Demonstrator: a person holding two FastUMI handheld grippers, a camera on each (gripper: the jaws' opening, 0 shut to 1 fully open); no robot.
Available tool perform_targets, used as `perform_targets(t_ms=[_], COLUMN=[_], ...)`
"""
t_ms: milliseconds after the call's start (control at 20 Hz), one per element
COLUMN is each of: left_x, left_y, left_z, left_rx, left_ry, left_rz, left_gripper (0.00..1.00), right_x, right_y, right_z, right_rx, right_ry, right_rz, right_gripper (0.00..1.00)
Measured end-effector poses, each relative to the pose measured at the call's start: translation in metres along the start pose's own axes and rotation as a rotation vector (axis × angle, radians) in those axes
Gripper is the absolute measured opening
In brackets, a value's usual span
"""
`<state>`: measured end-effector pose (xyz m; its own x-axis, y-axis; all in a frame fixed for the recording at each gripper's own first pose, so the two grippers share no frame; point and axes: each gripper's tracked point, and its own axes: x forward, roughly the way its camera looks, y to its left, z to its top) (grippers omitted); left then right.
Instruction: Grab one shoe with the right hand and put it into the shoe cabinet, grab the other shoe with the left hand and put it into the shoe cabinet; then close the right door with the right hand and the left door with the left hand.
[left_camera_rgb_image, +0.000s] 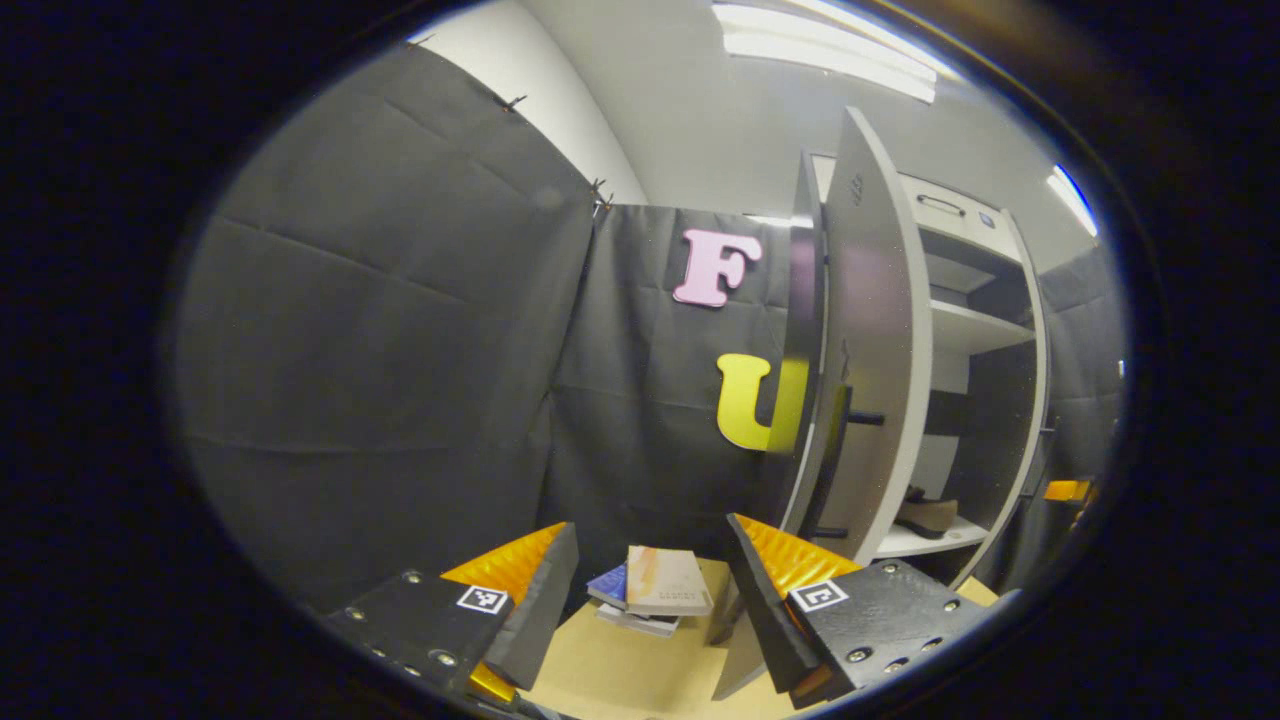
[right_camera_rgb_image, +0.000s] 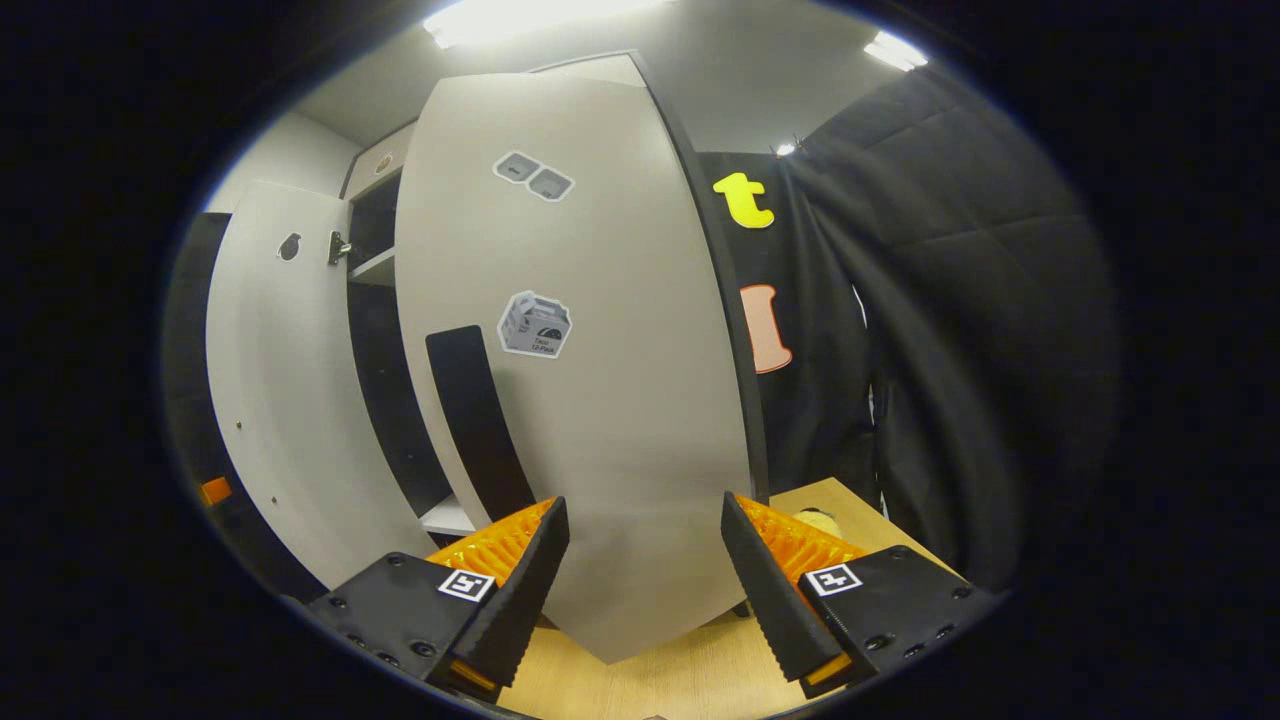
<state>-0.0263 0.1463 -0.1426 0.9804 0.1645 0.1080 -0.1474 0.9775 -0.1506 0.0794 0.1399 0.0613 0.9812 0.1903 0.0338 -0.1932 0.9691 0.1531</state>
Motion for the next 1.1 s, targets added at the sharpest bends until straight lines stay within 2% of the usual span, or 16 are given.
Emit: perform_targets(t_ms=[100, 250, 500, 750, 900, 1100], left_x=[0.001, 0.008, 0.031, 0.033, 0.034, 0.031], left_y=[-0.004, -0.005, -0.037, -0.052, -0.051, -0.06], left_z=[0.005, 0.007, 0.013, 0.009, 0.008, 0.008], left_rx=[-0.031, -0.013, -0.036, 0.061, 0.121, 0.139], left_ry=[-0.027, -0.044, -0.05, -0.03, -0.021, -0.002], left_rz=[-0.042, -0.072, -0.224, -0.324, -0.332, -0.38], left_gripper=[0.86, 0.86, 0.86, 0.86, 0.86, 0.85], right_x=[-0.002, -0.001, -0.014, -0.021, -0.028, -0.036], right_y=[0.0, -0.004, -0.006, -0.012, -0.019, -0.03], right_z=[-0.006, -0.014, -0.022, -0.026, -0.03, -0.038], right_rx=[-0.014, -0.031, -0.011, 0.019, 0.038, 0.02], right_ry=[0.008, 0.038, 0.052, 0.041, 0.037, 0.03], right_rz=[-0.004, -0.014, -0.018, -0.034, -0.05, -0.079], right_gripper=[0.97, 0.97, 0.97, 0.97, 0.97, 0.97])
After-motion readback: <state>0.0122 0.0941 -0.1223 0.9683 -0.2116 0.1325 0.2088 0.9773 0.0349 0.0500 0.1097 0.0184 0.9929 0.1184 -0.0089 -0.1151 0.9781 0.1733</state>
